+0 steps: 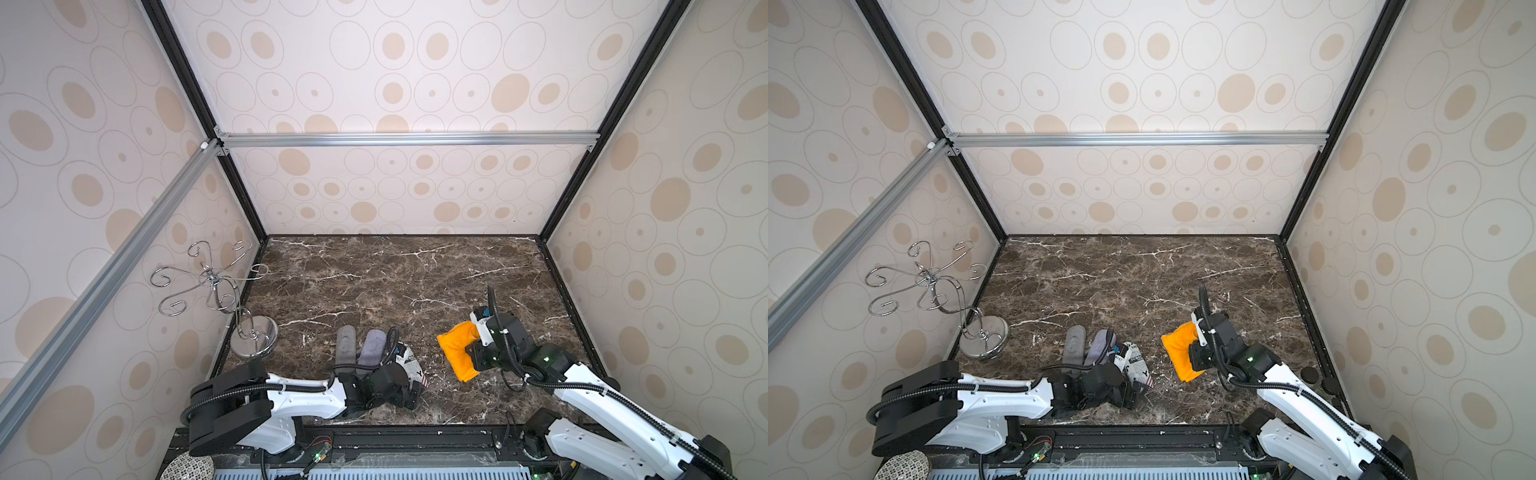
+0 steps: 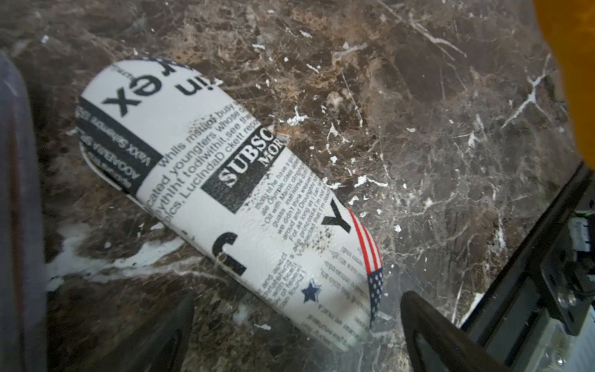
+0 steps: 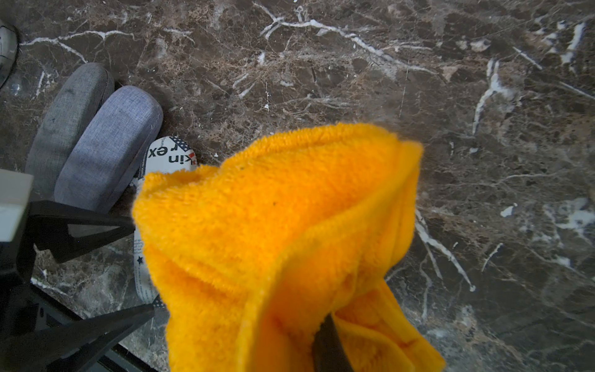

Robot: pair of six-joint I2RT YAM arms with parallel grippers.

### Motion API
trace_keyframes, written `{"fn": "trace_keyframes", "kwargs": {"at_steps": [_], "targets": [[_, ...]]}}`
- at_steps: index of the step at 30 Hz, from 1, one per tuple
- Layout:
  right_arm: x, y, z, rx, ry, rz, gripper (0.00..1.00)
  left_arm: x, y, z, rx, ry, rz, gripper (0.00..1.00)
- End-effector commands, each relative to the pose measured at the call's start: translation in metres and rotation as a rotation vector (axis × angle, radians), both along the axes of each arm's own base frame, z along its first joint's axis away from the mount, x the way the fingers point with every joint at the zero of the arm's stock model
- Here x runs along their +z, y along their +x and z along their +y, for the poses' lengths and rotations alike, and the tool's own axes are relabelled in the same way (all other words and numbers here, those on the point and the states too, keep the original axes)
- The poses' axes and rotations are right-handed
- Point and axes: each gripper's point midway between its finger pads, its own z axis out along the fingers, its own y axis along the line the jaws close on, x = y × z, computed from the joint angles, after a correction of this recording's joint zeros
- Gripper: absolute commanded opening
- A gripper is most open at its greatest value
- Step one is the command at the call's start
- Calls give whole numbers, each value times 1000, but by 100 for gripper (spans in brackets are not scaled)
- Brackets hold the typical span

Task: Wipe the eyeglass case
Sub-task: Adjust the eyeglass case at the center of the board.

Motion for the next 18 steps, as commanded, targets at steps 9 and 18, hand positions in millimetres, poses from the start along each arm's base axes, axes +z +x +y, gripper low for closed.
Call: {"fn": "trace_keyframes", "kwargs": {"at_steps": [9,18], "targets": [[-5,-1,-3,-17,-4,0,5,2,15,-21,52,38,-11,96],[-5,-3,-5,-24,-6,-2,5,4,35,-37,75,51,-51,87]]}}
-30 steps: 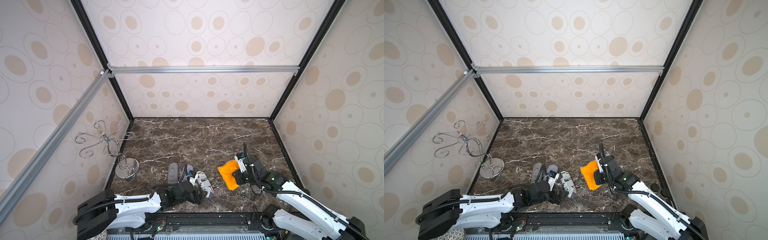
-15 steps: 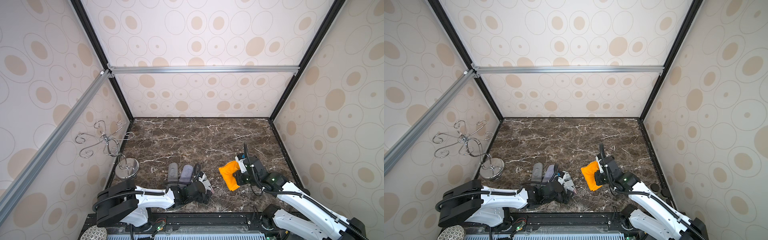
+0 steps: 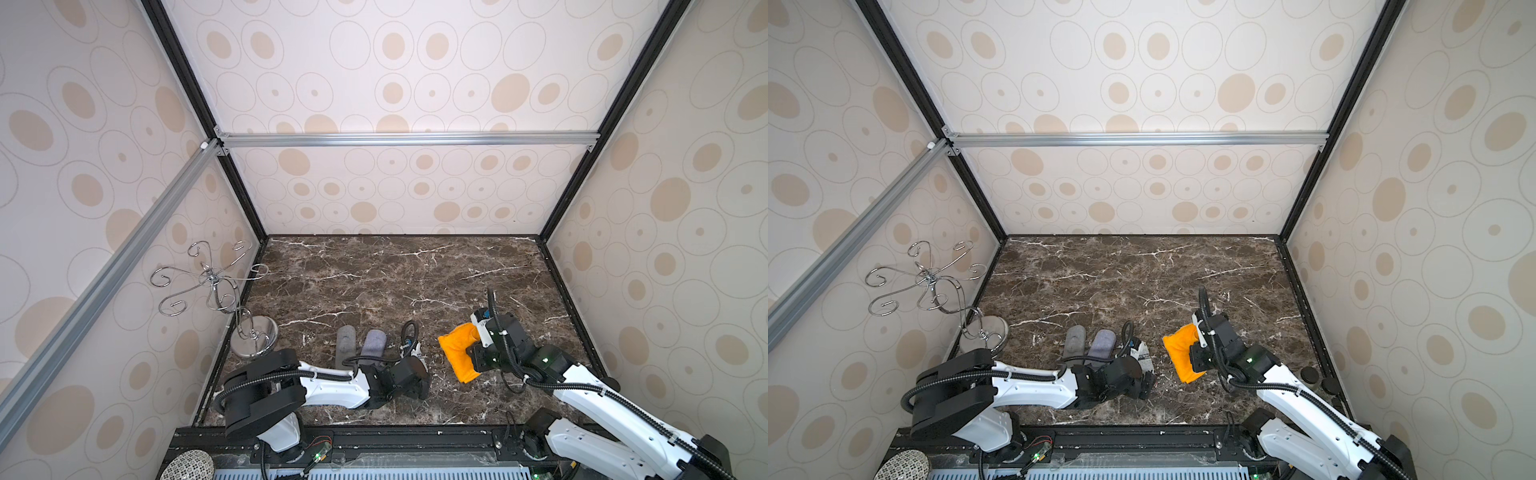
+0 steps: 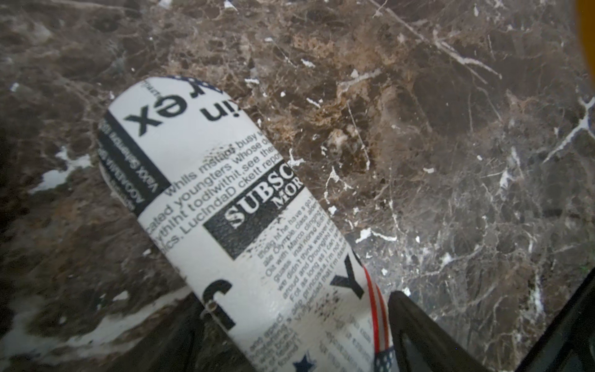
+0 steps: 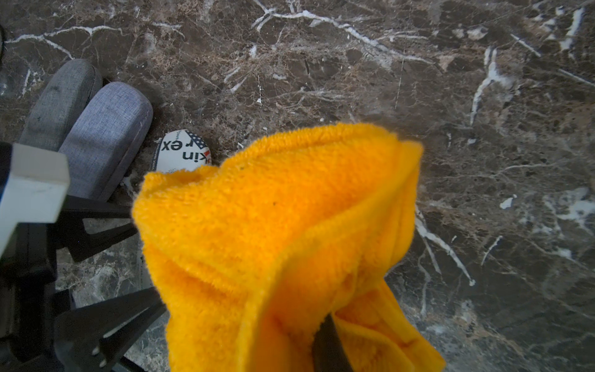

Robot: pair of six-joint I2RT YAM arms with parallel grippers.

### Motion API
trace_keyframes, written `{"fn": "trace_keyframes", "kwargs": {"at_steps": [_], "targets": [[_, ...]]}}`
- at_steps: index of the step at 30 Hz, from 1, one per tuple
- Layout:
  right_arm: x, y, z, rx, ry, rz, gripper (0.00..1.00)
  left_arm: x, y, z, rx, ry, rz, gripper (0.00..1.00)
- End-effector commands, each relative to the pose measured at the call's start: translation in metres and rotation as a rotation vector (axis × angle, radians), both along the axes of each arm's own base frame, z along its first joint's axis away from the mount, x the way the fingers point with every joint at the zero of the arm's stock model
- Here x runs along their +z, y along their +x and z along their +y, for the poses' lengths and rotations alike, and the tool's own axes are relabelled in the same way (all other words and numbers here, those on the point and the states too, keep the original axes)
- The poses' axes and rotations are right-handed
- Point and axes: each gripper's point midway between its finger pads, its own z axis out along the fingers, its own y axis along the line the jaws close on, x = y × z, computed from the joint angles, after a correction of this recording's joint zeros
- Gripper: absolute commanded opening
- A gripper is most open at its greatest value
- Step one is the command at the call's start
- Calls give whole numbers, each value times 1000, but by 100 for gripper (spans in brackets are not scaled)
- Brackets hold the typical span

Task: Wipe the eyeglass case
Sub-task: Adjust the eyeglass case at the center of the board.

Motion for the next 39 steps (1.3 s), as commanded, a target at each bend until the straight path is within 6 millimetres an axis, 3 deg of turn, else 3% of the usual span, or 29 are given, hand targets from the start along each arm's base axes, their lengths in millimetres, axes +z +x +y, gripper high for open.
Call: {"fn": "trace_keyframes", "kwargs": {"at_steps": [1,15,23,26,33,39], "targets": [[0,-2,-3,-14,-2,-10,5,8,13,-7,26,-10,-34,87],[3,0,-13,-68,-24,-23,5,10,48,-41,44,-98,-46,79],[2,-1,-17,-84,-35,-22,4,29,65,-56,49,-194,-78,77],[2,-3,-18,-80,-40,-20,4,38,65,-51,50,-214,-99,79],[5,-1,-14,-61,-39,-21,4,64,62,-14,67,-241,-151,87],[5,4,-9,-67,-18,-22,4,69,55,7,41,-167,-155,90]]}}
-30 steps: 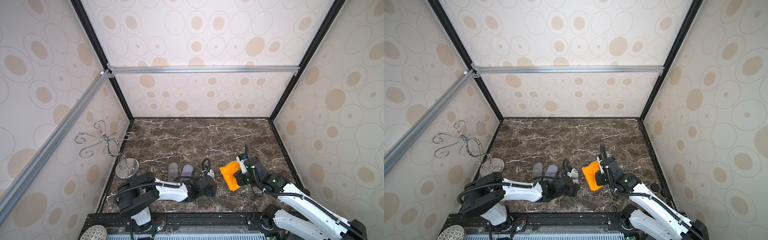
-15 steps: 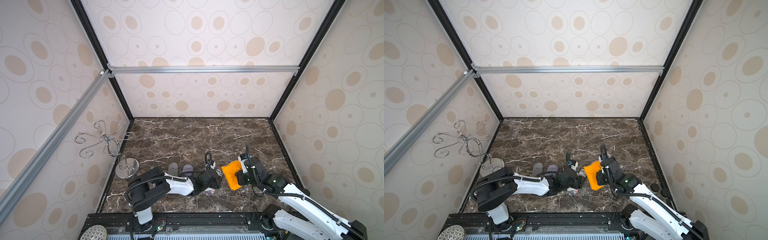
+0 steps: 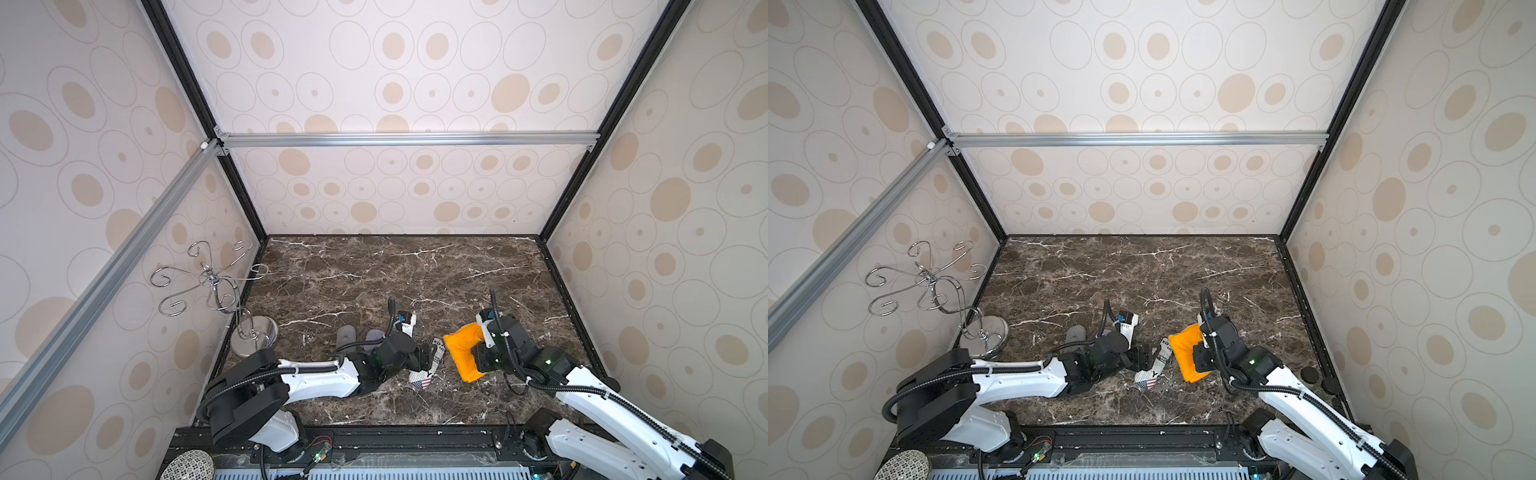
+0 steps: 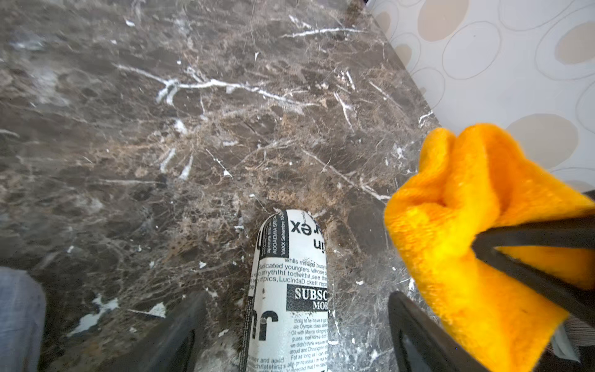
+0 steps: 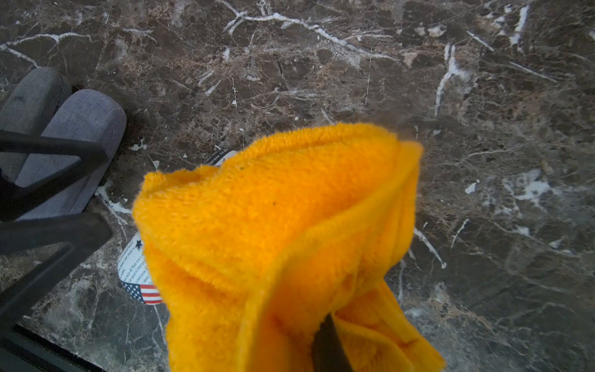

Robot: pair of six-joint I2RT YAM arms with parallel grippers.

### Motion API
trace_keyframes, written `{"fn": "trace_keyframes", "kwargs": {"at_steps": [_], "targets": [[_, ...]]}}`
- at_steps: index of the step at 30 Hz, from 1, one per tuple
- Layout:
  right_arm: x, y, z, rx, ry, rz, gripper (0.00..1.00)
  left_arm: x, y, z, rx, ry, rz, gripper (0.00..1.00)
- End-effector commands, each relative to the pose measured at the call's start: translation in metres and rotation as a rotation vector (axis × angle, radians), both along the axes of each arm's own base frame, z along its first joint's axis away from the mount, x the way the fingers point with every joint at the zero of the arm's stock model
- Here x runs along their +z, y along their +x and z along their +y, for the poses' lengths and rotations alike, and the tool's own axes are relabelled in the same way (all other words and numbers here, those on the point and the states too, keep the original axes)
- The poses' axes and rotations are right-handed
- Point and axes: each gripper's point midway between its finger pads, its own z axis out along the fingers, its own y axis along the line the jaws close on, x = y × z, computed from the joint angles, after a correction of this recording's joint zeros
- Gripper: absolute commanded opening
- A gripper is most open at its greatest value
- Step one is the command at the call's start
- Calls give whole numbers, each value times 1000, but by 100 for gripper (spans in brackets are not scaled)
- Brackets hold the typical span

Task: Wipe the eyeglass case
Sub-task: Adjust the eyeglass case at the center of the board, then pick up the eyeglass case from the center of the board.

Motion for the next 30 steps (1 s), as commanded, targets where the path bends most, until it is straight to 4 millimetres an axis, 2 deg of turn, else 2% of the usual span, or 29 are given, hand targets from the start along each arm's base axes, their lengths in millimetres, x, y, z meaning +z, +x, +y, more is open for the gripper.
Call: {"fn": "trace_keyframes", "kwargs": {"at_steps": [1,5,9,13,18,25,30], "targets": [[8,5,5,-6,20,-23,4,-9,-4,11,-21,96,4,92],[10,6,-1,-31,3,-34,4,-14,-11,-3,-76,130,-8,94],[12,3,-13,-66,-30,-39,4,-30,-15,-11,-99,282,-54,95],[14,-2,-17,-74,-24,-47,4,-43,-28,-22,-173,348,-105,95],[12,-6,-20,-80,-16,-44,4,-62,-33,-17,-185,479,-132,95],[10,-6,-17,-72,-10,-38,4,-70,-37,-15,-213,523,-147,90],[8,-5,-14,-67,-9,-28,4,-73,-48,-21,-281,516,-163,88]]}}
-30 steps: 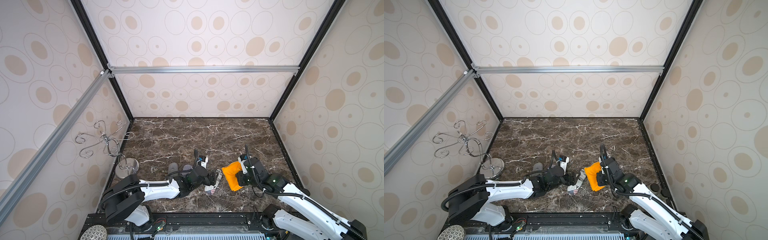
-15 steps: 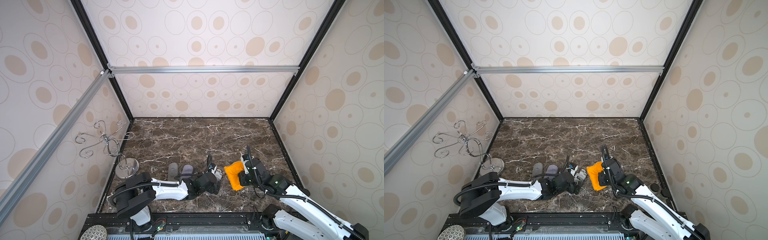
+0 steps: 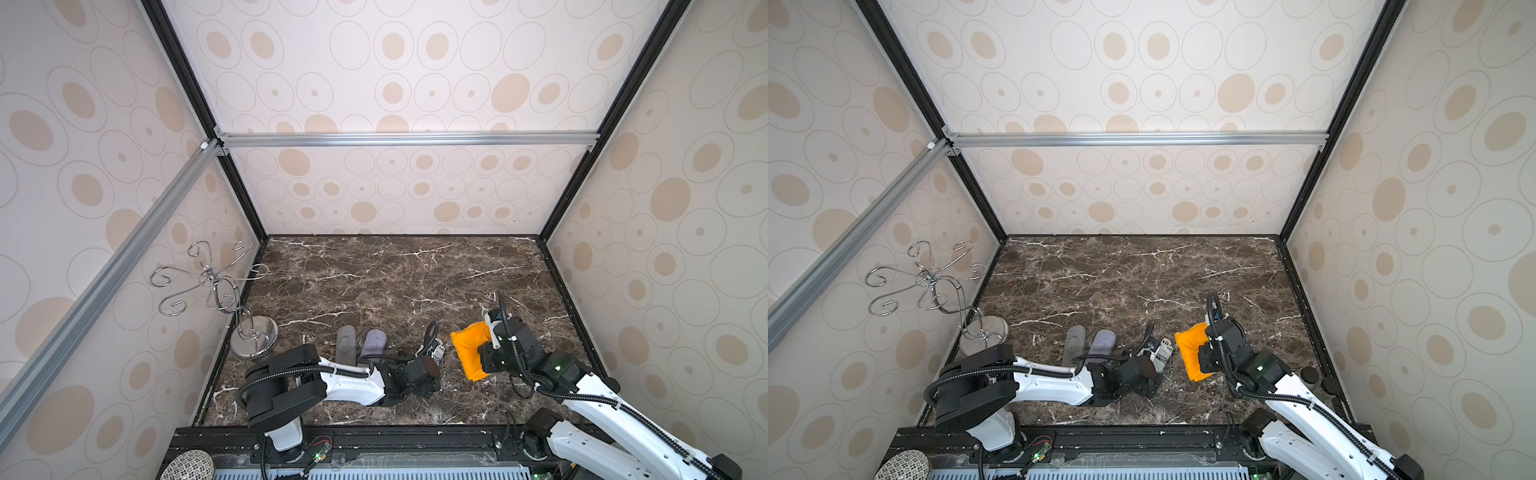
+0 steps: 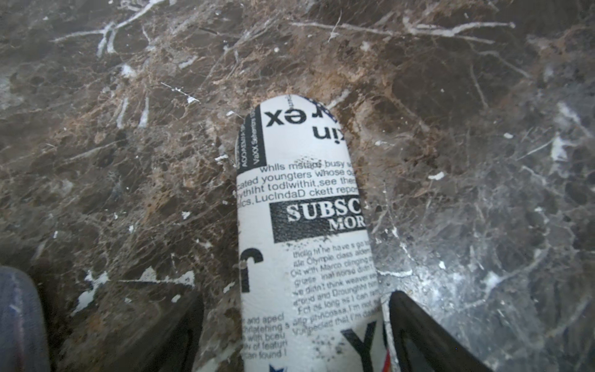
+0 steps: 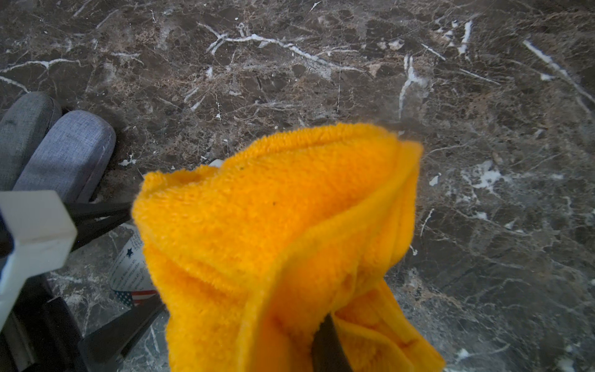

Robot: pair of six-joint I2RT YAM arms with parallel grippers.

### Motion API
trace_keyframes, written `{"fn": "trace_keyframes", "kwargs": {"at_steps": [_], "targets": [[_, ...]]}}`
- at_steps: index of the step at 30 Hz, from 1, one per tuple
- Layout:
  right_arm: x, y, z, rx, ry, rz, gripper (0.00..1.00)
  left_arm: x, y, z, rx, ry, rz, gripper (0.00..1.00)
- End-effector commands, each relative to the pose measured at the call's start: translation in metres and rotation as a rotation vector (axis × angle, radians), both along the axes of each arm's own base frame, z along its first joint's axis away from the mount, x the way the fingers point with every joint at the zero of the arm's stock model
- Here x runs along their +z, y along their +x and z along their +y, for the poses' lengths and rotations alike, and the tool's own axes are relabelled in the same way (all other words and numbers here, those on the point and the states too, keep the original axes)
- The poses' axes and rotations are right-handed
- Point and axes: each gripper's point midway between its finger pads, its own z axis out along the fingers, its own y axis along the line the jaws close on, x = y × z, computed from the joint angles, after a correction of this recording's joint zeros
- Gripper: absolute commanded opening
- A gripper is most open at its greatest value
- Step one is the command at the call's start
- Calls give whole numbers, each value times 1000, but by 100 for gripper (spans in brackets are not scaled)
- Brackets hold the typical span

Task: Wipe the eyeglass case
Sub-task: Pick up the eyeglass case from the center of the board.

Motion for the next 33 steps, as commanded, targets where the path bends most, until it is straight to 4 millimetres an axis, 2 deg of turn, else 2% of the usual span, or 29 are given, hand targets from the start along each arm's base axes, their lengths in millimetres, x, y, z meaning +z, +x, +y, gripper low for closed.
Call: {"fn": "trace_keyframes", "kwargs": {"at_steps": [1,4,7,19,27,33], "targets": [[-2,-1,2,1,4,11,4,-2,-8,-7,-70,30,-25,86],[-2,-1,3,3,7,15,4,-6,-8,-3,-72,56,-27,84],[-3,-1,4,4,9,18,3,-8,-9,-2,-76,59,-22,77],[-5,-2,5,7,13,25,4,-17,-10,3,-52,82,-13,78],[-4,-1,6,13,13,24,3,-12,-14,7,-56,55,-6,80],[-3,-1,8,18,20,19,3,-18,-16,13,-5,52,36,77]]}}
